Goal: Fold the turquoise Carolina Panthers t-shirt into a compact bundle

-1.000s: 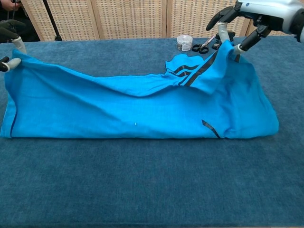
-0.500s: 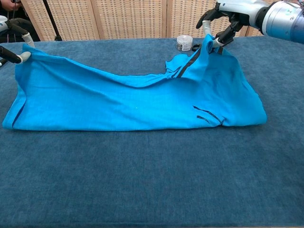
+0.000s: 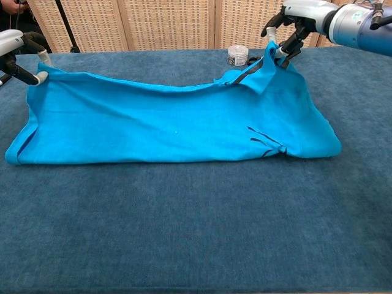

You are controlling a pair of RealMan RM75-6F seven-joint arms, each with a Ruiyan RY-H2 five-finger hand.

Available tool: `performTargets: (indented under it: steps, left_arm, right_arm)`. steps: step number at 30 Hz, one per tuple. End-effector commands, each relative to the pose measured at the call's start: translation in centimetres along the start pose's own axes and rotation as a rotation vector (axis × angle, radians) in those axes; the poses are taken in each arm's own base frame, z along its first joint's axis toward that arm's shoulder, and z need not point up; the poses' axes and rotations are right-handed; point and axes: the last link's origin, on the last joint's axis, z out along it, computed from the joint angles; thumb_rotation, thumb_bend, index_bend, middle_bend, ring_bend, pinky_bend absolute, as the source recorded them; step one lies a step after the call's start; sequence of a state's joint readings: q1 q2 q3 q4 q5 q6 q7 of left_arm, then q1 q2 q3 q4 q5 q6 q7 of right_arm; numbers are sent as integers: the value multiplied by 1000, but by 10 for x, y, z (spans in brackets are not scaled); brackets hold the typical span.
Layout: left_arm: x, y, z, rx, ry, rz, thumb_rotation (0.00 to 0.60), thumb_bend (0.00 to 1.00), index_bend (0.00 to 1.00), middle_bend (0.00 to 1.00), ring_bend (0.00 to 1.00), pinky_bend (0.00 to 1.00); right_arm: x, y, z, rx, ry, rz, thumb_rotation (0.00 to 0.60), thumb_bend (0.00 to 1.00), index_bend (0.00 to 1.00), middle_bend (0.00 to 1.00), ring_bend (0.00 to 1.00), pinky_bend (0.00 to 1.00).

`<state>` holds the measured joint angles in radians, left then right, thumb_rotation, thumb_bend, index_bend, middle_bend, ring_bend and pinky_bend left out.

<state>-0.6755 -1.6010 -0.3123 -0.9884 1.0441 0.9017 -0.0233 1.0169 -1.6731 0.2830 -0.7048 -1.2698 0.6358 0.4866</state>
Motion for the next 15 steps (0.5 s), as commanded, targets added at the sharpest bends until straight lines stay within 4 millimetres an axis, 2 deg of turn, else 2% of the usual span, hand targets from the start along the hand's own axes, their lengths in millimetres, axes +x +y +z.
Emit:
performTargets:
  steps: [1, 2, 4, 5, 6, 8, 9, 15]
  left_arm:
    - [-5, 2, 4, 5, -14, -5, 600, 607, 793, 0, 0, 0]
    - [-7, 2, 5, 7, -18, -4, 600, 604, 792, 0, 0, 0]
    - [-8, 3, 7, 11, -24, 1, 600, 584, 695, 0, 0, 0]
    - [-10, 3, 8, 16, -32, -8, 600, 564, 542, 0, 0, 0]
    - [-10, 3, 8, 19, -35, -18, 600, 538, 327, 0, 0, 0]
    - [-9, 5, 9, 23, -32, -49, 600, 491, 65, 0, 0, 0]
    - [-8, 5, 9, 24, -30, -53, 600, 456, 5, 0, 0, 0]
    - [-2, 1, 7, 40, -13, -54, 600, 251, 0, 0, 0, 0]
  right_arm:
    - [-4, 0, 5, -12, -8, -6, 600, 466, 681, 225, 0, 0]
    - [-5, 2, 6, -17, -7, -10, 600, 466, 681, 225, 0, 0]
    - [-5, 3, 7, -25, -6, -13, 600, 466, 681, 225, 0, 0]
    - [-6, 4, 9, -35, -6, -13, 600, 466, 681, 225, 0, 0]
    - [-6, 5, 10, -39, -6, -13, 600, 466, 681, 225, 0, 0]
    - [-8, 7, 11, -51, -10, -15, 600, 466, 681, 225, 0, 0]
    - [-9, 8, 11, -55, -11, -17, 600, 466, 681, 225, 0, 0]
    - [-15, 11, 14, -85, -20, -10, 600, 466, 681, 225, 0, 0]
